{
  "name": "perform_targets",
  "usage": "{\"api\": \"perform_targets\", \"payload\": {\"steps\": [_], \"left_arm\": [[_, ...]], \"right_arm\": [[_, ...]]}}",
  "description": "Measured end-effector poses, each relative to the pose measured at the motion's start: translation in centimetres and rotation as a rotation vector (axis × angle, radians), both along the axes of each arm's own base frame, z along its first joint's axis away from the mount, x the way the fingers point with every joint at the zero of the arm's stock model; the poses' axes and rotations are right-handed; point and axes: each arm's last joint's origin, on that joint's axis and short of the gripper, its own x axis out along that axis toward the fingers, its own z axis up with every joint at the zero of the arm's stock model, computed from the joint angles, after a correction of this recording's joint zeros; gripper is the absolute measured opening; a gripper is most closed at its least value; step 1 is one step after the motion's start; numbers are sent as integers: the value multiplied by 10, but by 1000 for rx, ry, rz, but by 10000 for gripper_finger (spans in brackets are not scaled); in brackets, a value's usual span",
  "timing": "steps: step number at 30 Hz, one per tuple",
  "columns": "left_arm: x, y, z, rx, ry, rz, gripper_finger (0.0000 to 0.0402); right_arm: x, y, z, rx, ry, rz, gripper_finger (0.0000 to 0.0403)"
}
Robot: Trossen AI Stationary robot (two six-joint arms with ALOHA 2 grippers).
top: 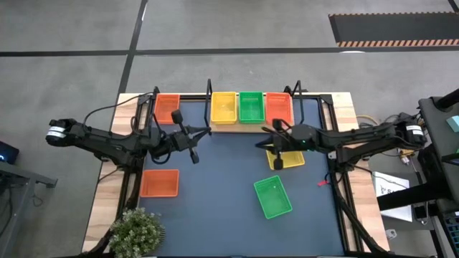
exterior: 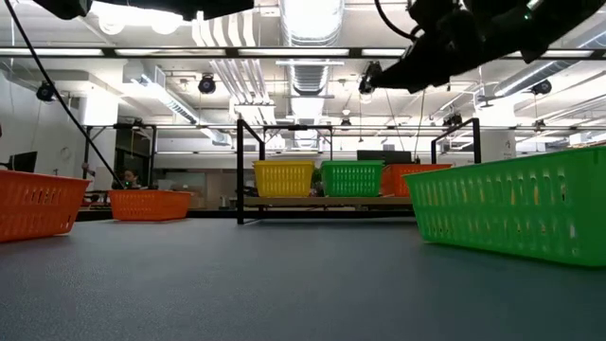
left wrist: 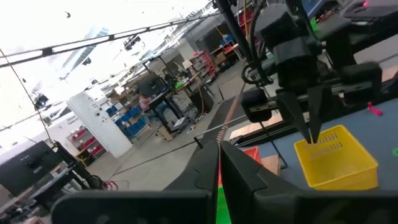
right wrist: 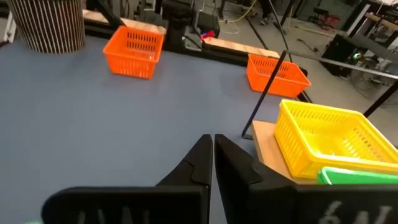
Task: Stack baskets on shelf by color
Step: Stack the top orange bin on top of the orange bin on the shelf
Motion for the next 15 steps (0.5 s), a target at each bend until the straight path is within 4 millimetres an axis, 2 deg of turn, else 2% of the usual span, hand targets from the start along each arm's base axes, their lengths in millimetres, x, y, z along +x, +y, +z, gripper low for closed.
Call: {"api": "perform_targets", "payload": {"steps": [9, 15], "left_arm": [[-3, 0, -29, -228, -5, -21, 0], [-4, 2, -31, -350, -60, 17, 0]], "right_arm": [[-11, 0, -11, -103, -54, 34, 9], [-16, -7, -10, -168, -88, 20, 9]]}}
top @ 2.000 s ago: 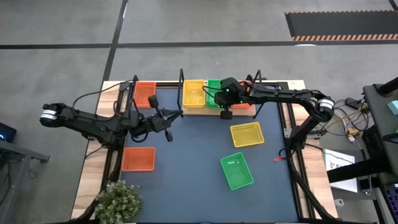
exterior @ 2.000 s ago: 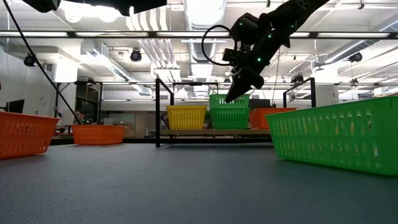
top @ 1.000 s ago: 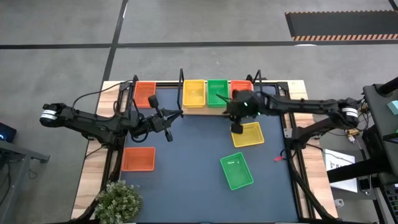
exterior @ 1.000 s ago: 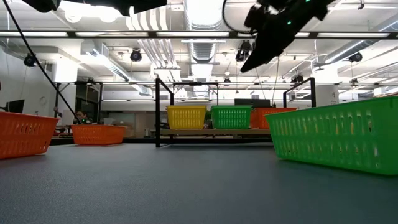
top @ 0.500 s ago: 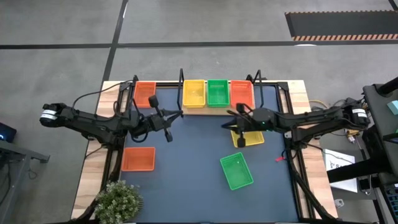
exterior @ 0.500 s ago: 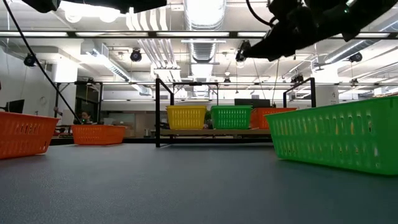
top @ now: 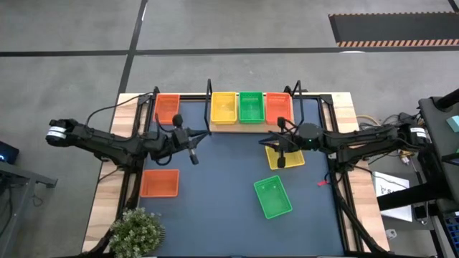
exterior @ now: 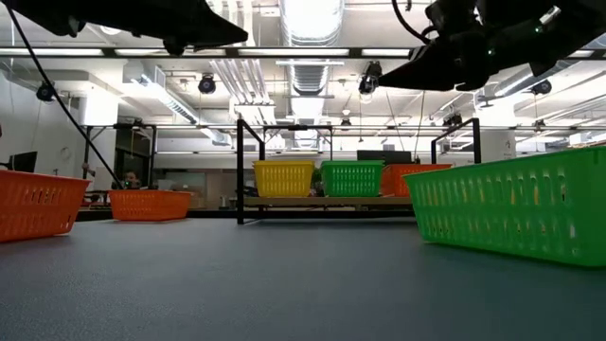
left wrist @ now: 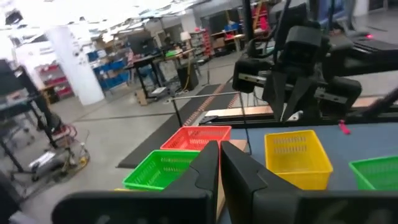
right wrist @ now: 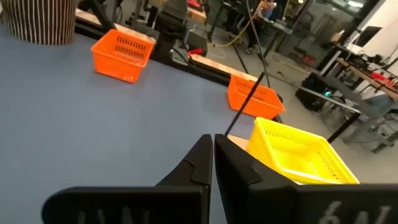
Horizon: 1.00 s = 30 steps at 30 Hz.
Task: Stack baskets on shelf by color
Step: Stack the top orange bin on top of the orange bin on the shelf
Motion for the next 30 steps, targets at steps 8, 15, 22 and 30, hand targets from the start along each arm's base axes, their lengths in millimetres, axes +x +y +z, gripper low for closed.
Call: {"api": "perform_targets", "payload": {"steps": [8, 15, 22, 30], "left_arm": [[-1, 3, -9, -111, 39, 103, 0], [-6, 13, -17, -239, 274, 261, 0], [-37, 43, -10, -469, 920, 251, 0], [-52, 90, -22, -534, 1126, 237, 2]], "right_arm": [[-21, 1, 7, 27, -65, 14, 9], [-34, 3, 11, 65, -62, 0, 9], [-36, 3, 12, 62, -67, 0, 9], [-35, 3, 12, 49, -64, 2, 9]]}}
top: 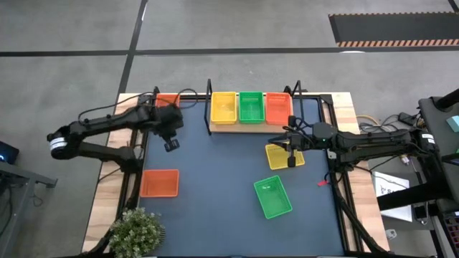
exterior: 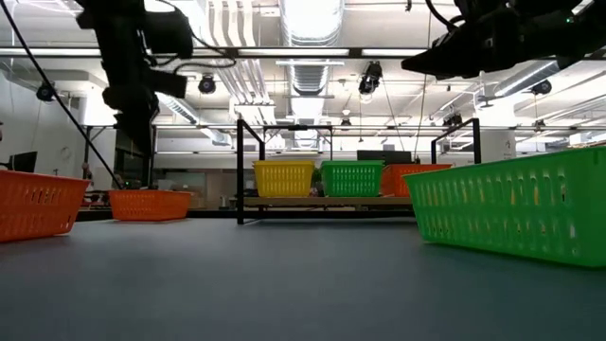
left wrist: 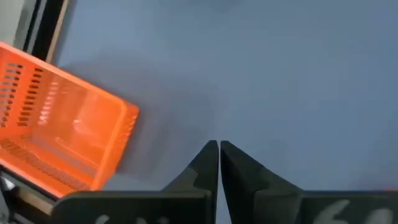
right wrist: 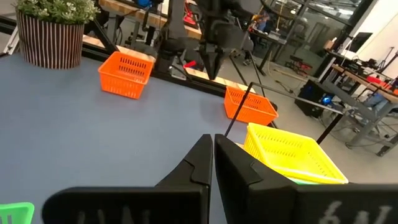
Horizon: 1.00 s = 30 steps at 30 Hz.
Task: Stack baskets on shelf by color
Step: Stack the top orange bin on top of the orange bin on the shelf
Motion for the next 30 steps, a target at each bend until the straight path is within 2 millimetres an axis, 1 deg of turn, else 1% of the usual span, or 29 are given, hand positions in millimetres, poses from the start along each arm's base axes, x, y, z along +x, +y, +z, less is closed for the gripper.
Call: {"api": "perform_targets", "payload": {"steps": [3, 6, 11, 14, 18, 22, 27, 30], "left_arm": [[-3, 15, -5, 3, 57, -40, 20], [-2, 27, -11, 13, 98, -76, 49], [3, 44, -24, 40, 189, -150, 102], [7, 55, -34, 69, 263, -180, 121], [10, 68, -45, 89, 325, -168, 129], [10, 78, -54, 87, 347, -138, 130], [11, 85, -63, 74, 372, -141, 130], [12, 86, -66, 69, 386, -164, 123]], "right_arm": [[0, 0, 0, 0, 0, 0, 9], [0, 0, 0, 1, 2, 0, 9], [0, 0, -1, 1, 6, 0, 9], [0, 0, -1, 1, 8, 0, 9], [0, 0, -1, 2, 15, 0, 9], [0, 0, -1, 2, 15, 0, 9], [0, 0, -1, 2, 15, 0, 9], [0, 0, -1, 2, 15, 0, 9]]}}
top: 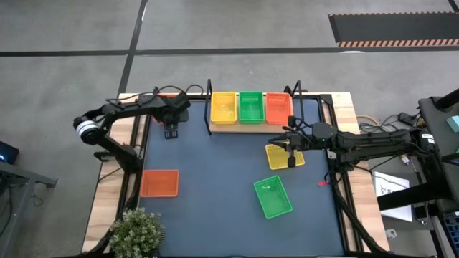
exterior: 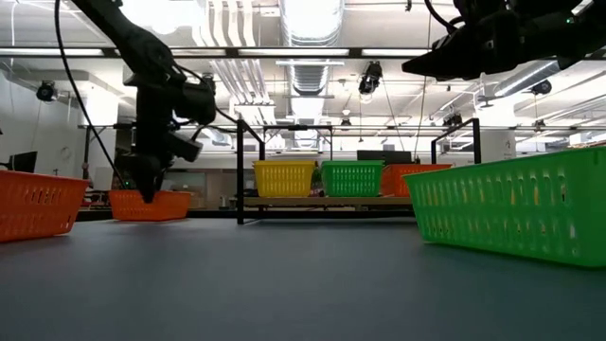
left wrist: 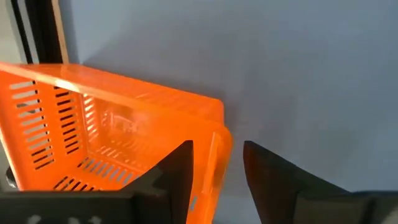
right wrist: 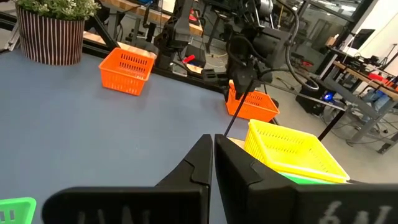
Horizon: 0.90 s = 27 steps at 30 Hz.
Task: Stack baskets on shelf by color
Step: Stack the top orange bin on top of the orange bin on the shelf
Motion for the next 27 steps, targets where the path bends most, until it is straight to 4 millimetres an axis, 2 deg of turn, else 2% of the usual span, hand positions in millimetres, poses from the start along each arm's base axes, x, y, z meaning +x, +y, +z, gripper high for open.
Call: {"api": "perform_targets", "payload": {"steps": [4, 10, 14, 17, 21, 27], "left_arm": [[1, 1, 0, 4, -4, -2, 89], [0, 0, 2, 7, -7, 0, 10], [-3, -2, 6, 26, 4, 8, 4], [-6, -6, 19, 39, 21, 43, 2], [-10, -18, 46, 36, 2, 118, 2], [-2, -58, 83, -31, -144, 137, 1]], "right_arm": [[0, 0, 0, 0, 0, 0, 9], [0, 0, 0, 0, 0, 0, 9], [0, 0, 0, 0, 0, 0, 9], [0, 0, 0, 0, 0, 0, 9], [0, 0, 0, 1, -1, 0, 9], [0, 0, 0, 11, -2, -2, 9]]}}
